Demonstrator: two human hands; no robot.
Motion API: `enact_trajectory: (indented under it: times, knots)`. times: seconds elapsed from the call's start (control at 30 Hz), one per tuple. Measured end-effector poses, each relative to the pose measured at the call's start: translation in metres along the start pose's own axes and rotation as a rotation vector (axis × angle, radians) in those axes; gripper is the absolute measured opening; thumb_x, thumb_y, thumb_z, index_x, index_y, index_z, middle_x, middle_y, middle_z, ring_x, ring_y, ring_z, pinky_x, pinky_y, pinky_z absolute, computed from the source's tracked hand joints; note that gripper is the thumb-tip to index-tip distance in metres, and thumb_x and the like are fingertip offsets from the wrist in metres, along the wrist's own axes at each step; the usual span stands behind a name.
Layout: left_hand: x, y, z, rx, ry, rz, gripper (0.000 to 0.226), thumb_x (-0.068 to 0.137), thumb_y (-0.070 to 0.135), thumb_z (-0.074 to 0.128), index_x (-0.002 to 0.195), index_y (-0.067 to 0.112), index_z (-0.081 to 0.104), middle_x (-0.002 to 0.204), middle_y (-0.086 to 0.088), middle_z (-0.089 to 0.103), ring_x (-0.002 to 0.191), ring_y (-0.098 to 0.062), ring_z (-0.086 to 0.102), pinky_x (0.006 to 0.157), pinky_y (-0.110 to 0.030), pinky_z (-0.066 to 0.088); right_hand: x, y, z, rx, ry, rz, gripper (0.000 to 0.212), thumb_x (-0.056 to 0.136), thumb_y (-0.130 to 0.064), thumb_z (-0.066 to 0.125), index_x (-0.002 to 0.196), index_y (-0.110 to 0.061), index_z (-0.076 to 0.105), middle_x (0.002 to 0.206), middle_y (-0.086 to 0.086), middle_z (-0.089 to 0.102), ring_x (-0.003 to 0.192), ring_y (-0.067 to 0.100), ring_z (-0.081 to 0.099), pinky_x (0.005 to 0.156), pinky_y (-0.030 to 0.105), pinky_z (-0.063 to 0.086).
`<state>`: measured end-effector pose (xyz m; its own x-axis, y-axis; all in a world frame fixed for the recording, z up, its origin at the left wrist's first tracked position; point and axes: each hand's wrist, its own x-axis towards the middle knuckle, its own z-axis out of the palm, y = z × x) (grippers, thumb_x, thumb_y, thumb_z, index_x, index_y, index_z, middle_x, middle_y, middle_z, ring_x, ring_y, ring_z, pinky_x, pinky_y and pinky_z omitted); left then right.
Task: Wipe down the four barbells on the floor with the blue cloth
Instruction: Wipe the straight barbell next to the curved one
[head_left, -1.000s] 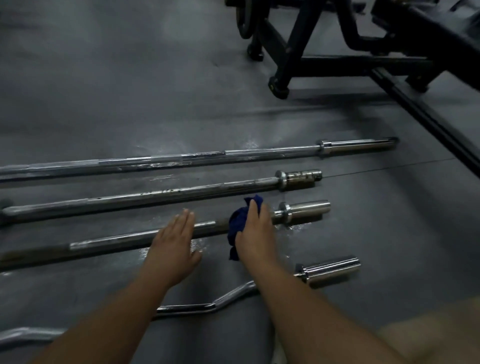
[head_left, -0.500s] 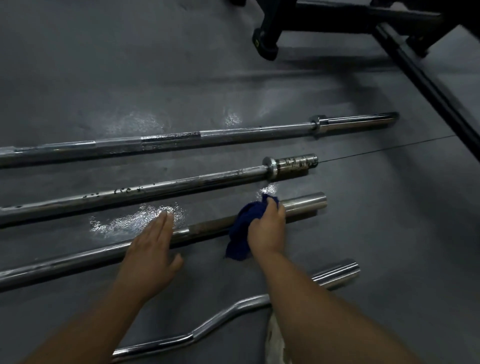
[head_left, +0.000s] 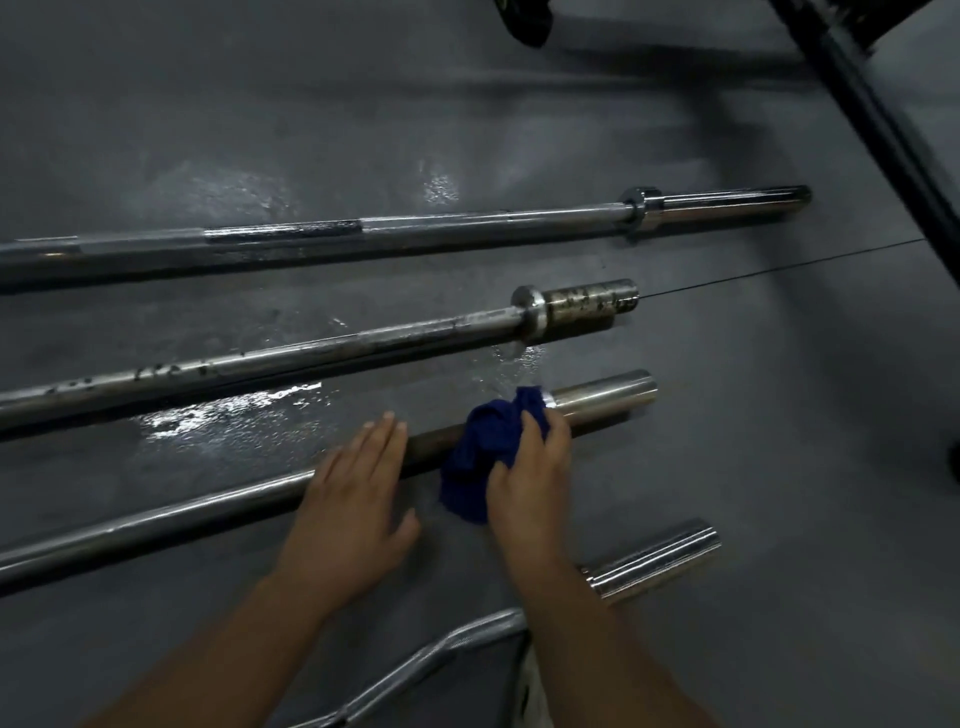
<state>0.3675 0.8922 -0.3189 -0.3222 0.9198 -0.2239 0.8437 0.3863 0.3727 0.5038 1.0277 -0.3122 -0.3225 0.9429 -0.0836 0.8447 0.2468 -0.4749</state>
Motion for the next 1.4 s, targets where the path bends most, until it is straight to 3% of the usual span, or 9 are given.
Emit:
enact_trajectory:
  times: [0.17,0.3,0.47,0.6,0.73,0.93,1.17,1.33,1.4]
  knots:
    - [0.004,-0.001,0.003,0.060,-0.017,0.016,0.086,0.076,0.052,0.042,0.150,0.007,0.038,0.158,-0.011,0.035,0.140,-0.026,0.034,0.113,-0.044,0.030,0.003,-0.015,0.010,-0.103,-0.038,0.026,0.063,0.084,-0.015,0.061,0.144,-0.015,0.042,0.151,0.004,0.030,0.135,0.027,0.031,0.111,0.035,0.035]
    - [0.002,0.002,0.006,0.095,-0.054,0.031,0.086,0.073,0.048,0.044,0.147,0.003,0.043,0.154,-0.015,0.040,0.139,-0.030,0.042,0.114,-0.044,0.021,-0.005,-0.018,0.013,-0.141,-0.097,-0.098,0.061,0.086,-0.032,0.056,0.143,-0.016,0.041,0.152,0.001,0.030,0.131,0.025,0.030,0.110,0.035,0.033]
    - [0.001,0.000,0.006,0.118,-0.066,0.031,0.086,0.073,0.049,0.045,0.147,0.004,0.043,0.154,-0.014,0.040,0.139,-0.030,0.042,0.115,-0.044,0.021,0.011,-0.005,0.008,-0.072,-0.067,0.006,0.047,0.092,-0.011,0.050,0.139,-0.016,0.048,0.151,-0.002,0.033,0.135,0.023,0.033,0.112,0.035,0.037]
    - [0.000,-0.001,0.006,0.125,-0.085,0.045,0.087,0.071,0.049,0.045,0.146,0.004,0.044,0.154,-0.014,0.040,0.139,-0.029,0.042,0.115,-0.043,0.020,-0.001,-0.017,0.011,-0.077,-0.170,-0.229,0.048,0.088,-0.005,0.054,0.135,-0.013,0.054,0.143,0.003,0.046,0.127,0.026,0.041,0.110,0.037,0.038]
    - [0.001,-0.003,0.004,0.135,-0.090,0.045,0.087,0.072,0.050,0.044,0.146,0.006,0.045,0.154,-0.013,0.041,0.139,-0.028,0.043,0.115,-0.041,0.018,0.012,-0.001,-0.005,-0.029,-0.059,-0.001,0.056,0.088,-0.001,0.052,0.138,-0.026,0.045,0.139,-0.002,0.044,0.123,0.020,0.042,0.098,0.035,0.046]
    - [0.002,-0.001,0.003,0.120,-0.093,0.034,0.086,0.071,0.051,0.044,0.144,0.006,0.047,0.152,-0.013,0.044,0.137,-0.028,0.045,0.114,-0.040,0.017,0.006,-0.005,-0.008,-0.127,-0.104,-0.069,0.043,0.093,-0.007,0.050,0.134,-0.021,0.051,0.150,-0.003,0.033,0.125,0.017,0.039,0.097,0.029,0.044]
    - [0.002,-0.002,0.004,0.115,-0.095,0.037,0.086,0.071,0.051,0.044,0.144,0.005,0.047,0.152,-0.014,0.043,0.138,-0.029,0.045,0.114,-0.041,0.016,0.003,-0.014,0.004,-0.256,-0.109,0.036,0.076,0.087,-0.015,0.067,0.151,-0.015,0.026,0.157,0.002,0.016,0.137,0.027,0.030,0.101,0.034,0.044]
    - [0.002,-0.001,0.001,0.113,-0.103,0.045,0.087,0.069,0.050,0.045,0.142,0.004,0.050,0.151,-0.015,0.045,0.137,-0.030,0.046,0.113,-0.042,0.018,-0.009,-0.026,0.013,-0.199,-0.247,-0.245,0.063,0.084,-0.010,0.057,0.144,-0.017,0.041,0.152,0.002,0.030,0.124,0.028,0.042,0.096,0.036,0.047]
    - [0.001,-0.002,0.001,0.119,-0.106,0.045,0.087,0.069,0.051,0.045,0.142,0.005,0.050,0.151,-0.014,0.045,0.136,-0.029,0.047,0.113,-0.041,0.019,-0.003,-0.013,0.009,-0.207,-0.212,-0.179,0.066,0.087,-0.012,0.057,0.148,-0.020,0.035,0.153,0.000,0.029,0.126,0.024,0.040,0.097,0.033,0.045]
